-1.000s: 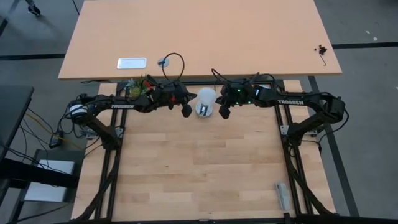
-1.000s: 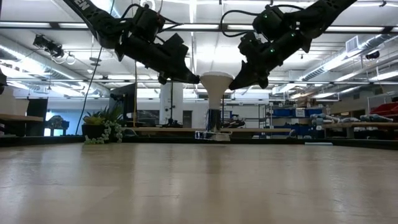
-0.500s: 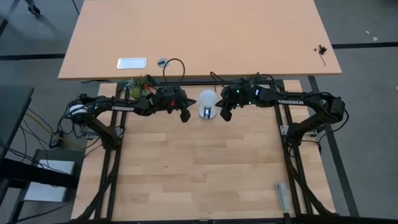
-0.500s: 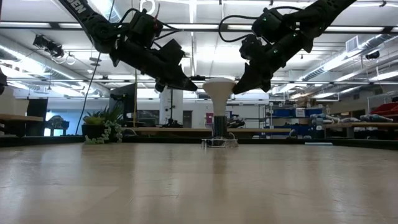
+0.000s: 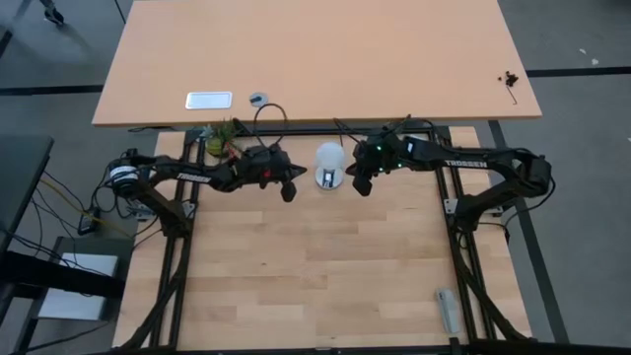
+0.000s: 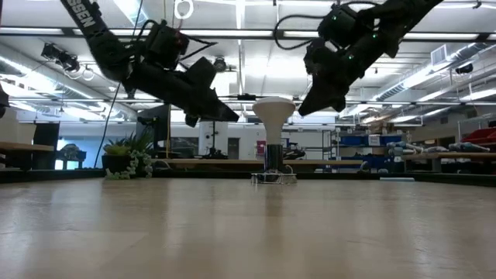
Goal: Screw lightbulb
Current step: Remove the white lightbulb from the desk lamp
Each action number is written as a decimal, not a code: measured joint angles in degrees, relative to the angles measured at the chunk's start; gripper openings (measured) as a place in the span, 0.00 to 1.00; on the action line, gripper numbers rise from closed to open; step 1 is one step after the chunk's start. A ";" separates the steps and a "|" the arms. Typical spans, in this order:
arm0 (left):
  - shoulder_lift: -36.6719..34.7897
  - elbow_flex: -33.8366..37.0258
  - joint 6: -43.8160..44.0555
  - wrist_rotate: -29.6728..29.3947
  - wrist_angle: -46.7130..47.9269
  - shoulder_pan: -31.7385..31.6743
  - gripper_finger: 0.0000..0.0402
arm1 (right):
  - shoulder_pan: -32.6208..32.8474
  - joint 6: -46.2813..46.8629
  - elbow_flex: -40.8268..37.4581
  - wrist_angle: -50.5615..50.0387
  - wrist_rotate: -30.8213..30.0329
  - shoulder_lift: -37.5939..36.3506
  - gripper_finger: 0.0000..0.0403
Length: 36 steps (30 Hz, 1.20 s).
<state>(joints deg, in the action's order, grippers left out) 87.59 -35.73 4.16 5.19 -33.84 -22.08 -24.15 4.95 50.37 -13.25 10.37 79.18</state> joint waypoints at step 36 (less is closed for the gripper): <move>13.68 1.62 -3.66 -3.07 -16.37 3.82 0.05 | 7.31 12.64 -20.05 60.38 -18.91 24.19 0.02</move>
<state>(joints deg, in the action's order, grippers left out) 101.27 -34.11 0.50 2.12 -50.22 -18.26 -16.84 17.58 30.32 47.13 -8.54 103.37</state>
